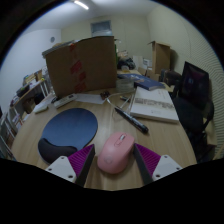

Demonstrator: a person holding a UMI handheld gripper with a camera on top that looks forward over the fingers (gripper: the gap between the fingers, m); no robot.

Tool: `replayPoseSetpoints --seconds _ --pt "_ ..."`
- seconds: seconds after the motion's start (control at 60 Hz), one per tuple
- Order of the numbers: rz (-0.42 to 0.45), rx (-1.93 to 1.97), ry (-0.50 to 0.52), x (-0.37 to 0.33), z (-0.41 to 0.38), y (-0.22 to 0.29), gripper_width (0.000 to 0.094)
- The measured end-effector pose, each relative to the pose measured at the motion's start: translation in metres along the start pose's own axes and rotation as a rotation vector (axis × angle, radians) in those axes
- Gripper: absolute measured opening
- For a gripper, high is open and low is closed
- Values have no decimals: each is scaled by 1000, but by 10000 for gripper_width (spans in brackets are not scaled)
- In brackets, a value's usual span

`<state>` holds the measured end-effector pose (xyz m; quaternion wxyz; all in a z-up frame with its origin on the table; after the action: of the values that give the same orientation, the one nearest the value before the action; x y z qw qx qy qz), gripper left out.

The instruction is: Arrange mouse

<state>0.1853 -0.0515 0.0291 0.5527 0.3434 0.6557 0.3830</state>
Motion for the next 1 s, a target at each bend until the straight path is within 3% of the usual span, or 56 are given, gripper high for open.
replayPoseSetpoints --seconds 0.117,0.167,0.183,0.2,0.433,0.533,0.633,0.717,0.8,1.0 --pt "28 -67 -44 18 -2 5 737" --pt "41 -47 -68 21 -2 6 672" --pt "44 -43 -76 22 -2 7 608" --pt "37 -38 -84 22 -1 6 539" --pt "-61 52 -108 20 4 19 344" --pt "40 36 -139 11 4 76 336" --pt "179 48 -107 10 -30 150 334" --pt "238 36 -70 24 -72 182 333" --pt "197 7 -14 49 -115 170 333" --pt "-43 -46 14 99 -156 59 335"
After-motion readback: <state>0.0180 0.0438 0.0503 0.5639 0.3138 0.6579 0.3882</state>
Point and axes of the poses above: the point between the fingertips, and its own axes, seen from behind it with the camera up: z to the right, y up, x forward, the way the camera looks, the point moved 7 cm from there along -x, backward, against the way the camera looks, and after that the axes turned 10 degrees about z, right-handed, at the moved point
